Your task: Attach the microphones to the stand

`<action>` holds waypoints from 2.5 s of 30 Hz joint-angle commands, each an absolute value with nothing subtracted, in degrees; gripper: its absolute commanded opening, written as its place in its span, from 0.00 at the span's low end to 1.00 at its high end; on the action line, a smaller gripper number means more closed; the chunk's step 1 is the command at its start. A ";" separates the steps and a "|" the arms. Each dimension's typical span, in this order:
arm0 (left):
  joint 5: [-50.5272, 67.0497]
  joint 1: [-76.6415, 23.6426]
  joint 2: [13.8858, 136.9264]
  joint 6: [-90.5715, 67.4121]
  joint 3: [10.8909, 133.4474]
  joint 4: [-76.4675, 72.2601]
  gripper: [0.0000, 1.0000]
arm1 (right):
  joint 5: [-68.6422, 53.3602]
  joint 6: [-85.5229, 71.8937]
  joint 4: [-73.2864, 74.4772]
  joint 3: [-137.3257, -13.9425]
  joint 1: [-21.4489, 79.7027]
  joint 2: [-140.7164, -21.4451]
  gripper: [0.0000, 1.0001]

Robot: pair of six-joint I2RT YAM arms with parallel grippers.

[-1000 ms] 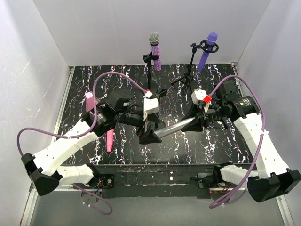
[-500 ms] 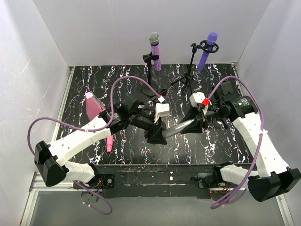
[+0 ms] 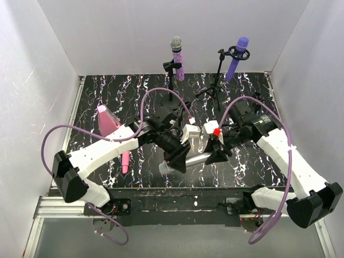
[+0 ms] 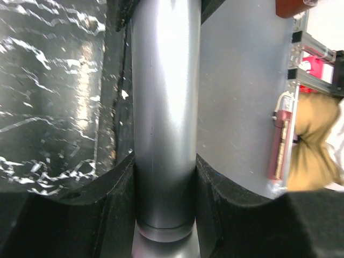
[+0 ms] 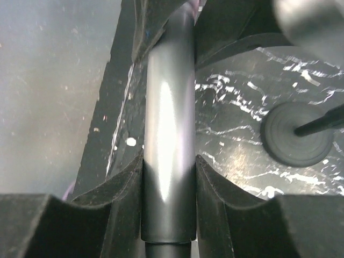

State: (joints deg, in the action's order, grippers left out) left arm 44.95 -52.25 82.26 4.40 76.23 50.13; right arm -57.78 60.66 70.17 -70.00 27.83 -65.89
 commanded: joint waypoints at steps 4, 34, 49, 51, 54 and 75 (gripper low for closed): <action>48.87 -52.03 87.71 0.44 81.47 59.68 0.00 | -46.49 62.85 69.79 -64.70 34.63 -67.23 0.32; 19.63 -49.31 59.89 -3.36 81.40 44.49 0.98 | -60.37 61.17 69.70 -62.75 26.03 -63.02 0.01; -1.50 -49.22 40.43 7.73 53.98 15.57 0.98 | -83.74 72.78 91.14 -95.34 1.32 -75.57 0.01; 1.74 -49.22 40.69 9.40 50.99 11.18 0.98 | -87.09 71.29 89.75 -97.46 0.79 -77.69 0.01; 4.38 -49.22 41.66 11.59 46.24 1.70 0.98 | -89.03 59.27 79.58 -97.65 0.79 -78.92 0.01; 6.14 -44.04 62.31 10.20 44.74 -26.09 0.98 | -75.85 0.71 4.32 -73.75 4.92 -72.51 0.01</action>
State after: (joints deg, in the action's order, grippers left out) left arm 4.03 -46.44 61.14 12.60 43.97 -19.35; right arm -75.18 8.25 15.25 -75.35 4.32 -73.01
